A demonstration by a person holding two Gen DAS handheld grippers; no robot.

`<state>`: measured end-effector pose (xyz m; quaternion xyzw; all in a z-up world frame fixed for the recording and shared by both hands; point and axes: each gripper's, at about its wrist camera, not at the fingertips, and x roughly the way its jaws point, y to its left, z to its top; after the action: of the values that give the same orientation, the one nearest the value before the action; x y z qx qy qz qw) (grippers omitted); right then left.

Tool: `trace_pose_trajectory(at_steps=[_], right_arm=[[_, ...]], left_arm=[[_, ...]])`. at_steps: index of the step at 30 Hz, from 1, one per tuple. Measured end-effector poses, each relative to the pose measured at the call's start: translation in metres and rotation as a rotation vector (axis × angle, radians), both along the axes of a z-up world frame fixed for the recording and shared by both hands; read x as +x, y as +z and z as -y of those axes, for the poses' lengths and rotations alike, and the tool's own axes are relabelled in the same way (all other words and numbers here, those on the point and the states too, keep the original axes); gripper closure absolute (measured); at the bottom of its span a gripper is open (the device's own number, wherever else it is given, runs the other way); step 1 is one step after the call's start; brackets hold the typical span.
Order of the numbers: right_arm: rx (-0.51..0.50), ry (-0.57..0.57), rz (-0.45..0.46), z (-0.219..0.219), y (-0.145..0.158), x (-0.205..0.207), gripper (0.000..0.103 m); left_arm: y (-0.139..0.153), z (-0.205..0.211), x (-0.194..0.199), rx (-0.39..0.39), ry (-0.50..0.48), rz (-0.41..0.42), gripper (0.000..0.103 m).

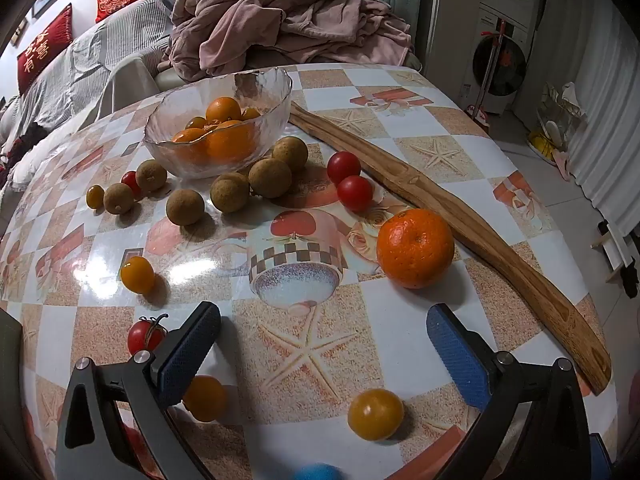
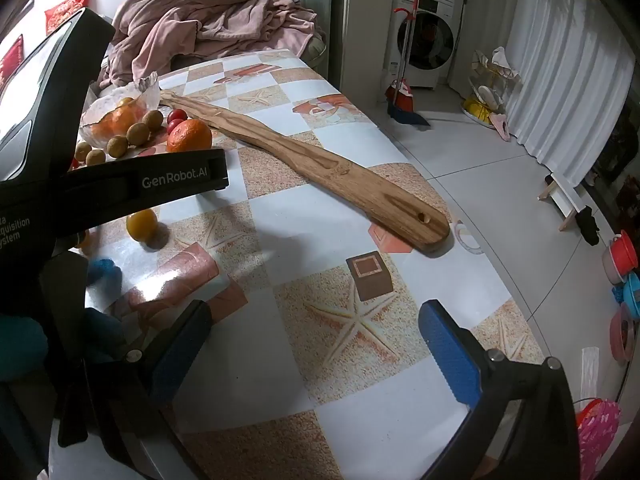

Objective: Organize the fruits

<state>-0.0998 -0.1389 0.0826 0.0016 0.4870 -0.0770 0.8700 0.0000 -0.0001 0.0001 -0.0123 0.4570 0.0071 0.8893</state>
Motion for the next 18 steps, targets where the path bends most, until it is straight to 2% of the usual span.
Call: trace_pose_trajectory(at_steps=[2, 5, 10, 13, 15, 18], right_arm=[[0.005, 0.000, 0.002, 0.000, 0.000, 0.001, 0.000], [0.006, 0.012, -0.040, 0.001, -0.001, 0.006, 0.000], [-0.008, 0.059, -0.161, -0.002, 0.003, 0.021, 0.000], [-0.003, 0.096, -0.160, -0.007, 0.018, 0.016, 0.000], [0.018, 0.115, -0.177, -0.013, 0.028, 0.021, 0.000], [0.060, 0.128, -0.224, -0.022, 0.036, 0.021, 0.000]], left_arm=[[0.000, 0.000, 0.000, 0.003, -0.002, -0.002, 0.000], [0.006, -0.002, 0.004, -0.001, -0.018, -0.065, 0.000], [0.058, -0.029, -0.013, -0.011, -0.069, 0.022, 0.000], [0.079, -0.060, -0.035, 0.018, -0.077, 0.027, 0.000], [0.085, -0.086, -0.052, 0.044, -0.050, -0.002, 0.000], [0.080, -0.125, -0.068, 0.068, -0.004, -0.096, 0.000]])
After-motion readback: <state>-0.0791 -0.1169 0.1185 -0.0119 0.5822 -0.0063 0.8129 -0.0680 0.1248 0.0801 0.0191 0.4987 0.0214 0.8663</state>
